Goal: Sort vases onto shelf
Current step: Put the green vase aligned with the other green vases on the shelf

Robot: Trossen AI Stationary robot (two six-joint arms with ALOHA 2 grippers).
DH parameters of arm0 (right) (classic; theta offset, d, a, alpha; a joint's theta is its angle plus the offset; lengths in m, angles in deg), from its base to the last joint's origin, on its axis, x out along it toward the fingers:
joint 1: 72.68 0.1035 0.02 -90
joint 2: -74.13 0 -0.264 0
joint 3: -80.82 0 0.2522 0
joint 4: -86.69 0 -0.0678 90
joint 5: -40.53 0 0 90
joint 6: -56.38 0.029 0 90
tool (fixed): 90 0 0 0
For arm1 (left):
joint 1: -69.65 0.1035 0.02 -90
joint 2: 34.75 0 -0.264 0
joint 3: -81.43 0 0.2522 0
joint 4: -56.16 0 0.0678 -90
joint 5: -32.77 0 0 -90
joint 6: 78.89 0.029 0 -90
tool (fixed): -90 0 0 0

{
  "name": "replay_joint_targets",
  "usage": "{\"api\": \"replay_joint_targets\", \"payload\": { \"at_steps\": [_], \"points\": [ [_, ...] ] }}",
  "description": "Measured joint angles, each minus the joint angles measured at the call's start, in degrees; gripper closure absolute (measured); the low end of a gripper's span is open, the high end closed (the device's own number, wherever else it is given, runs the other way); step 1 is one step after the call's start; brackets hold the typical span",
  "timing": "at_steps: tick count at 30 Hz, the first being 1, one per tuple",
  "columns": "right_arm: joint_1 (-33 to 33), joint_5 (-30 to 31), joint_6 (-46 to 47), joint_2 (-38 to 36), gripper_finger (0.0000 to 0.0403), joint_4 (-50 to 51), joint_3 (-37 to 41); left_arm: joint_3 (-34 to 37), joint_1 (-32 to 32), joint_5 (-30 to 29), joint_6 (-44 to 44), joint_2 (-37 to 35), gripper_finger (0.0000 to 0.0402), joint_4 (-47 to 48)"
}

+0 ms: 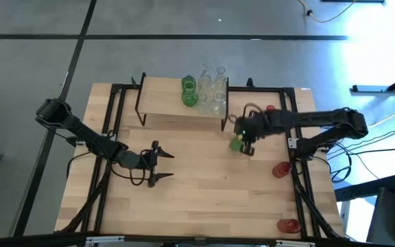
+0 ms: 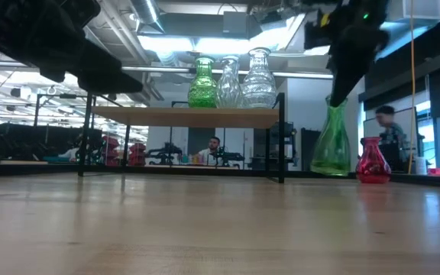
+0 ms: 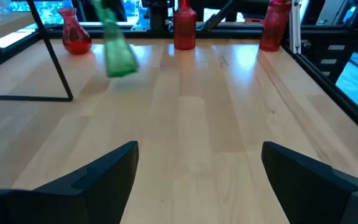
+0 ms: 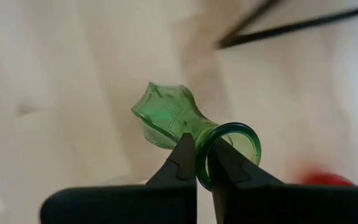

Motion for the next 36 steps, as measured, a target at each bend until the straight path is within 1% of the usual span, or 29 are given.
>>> {"api": "replay_joint_targets", "payload": {
  "at_steps": [3, 6, 10, 12, 14, 17, 25, 28, 31, 36],
  "points": [
    [5.00, -0.04, 1.47, 0.17, 0.0398, -1.04, 0.00, 0.00, 0.00, 0.00, 0.02, 0.00, 0.0066, -0.50],
    [9.11, -0.37, 2.14, 1.08, 0.0398, -4.21, 0.00, 0.00, 0.00, 0.00, 0.02, 0.00, 0.0066, -1.48],
    [13.02, -0.70, 1.79, 3.77, 0.0398, -10.37, 0.00, 0.00, 0.00, 0.00, 0.03, 0.00, 0.0066, -3.52],
    [14.02, -1.80, 1.18, 5.22, 0.0398, -13.32, -0.02, 0.00, 0.00, 0.00, 0.04, 0.00, 0.0066, -3.97],
    [14.30, -2.67, 0.21, 7.00, 0.0398, -16.09, -0.17, 0.00, 0.00, 0.00, 0.04, 0.00, 0.0066, -4.05],
    [14.10, -2.99, -0.73, 10.35, 0.0398, -15.76, -3.02, 0.00, 0.00, 0.00, 0.34, 0.00, 0.0066, -4.05],
    [14.06, -2.84, -9.30, 20.11, 0.0397, -14.01, -16.11, 0.00, 0.01, 0.00, 0.44, 0.00, 0.0066, -3.96],
    [14.06, -2.94, -11.93, 22.63, 0.0397, -14.23, -20.03, 0.00, -0.02, 0.00, 0.17, 0.00, 0.0066, -3.64],
    [14.06, -3.01, -13.59, 24.49, 0.0397, -14.48, -22.11, 0.00, -0.04, 0.31, 0.00, 0.54, 0.0066, -3.62],
    [14.04, -2.99, -15.02, 26.63, 0.0397, -13.99, -22.49, 0.00, -0.07, 0.61, -0.68, 2.27, 0.0066, -3.60]
  ]
}}
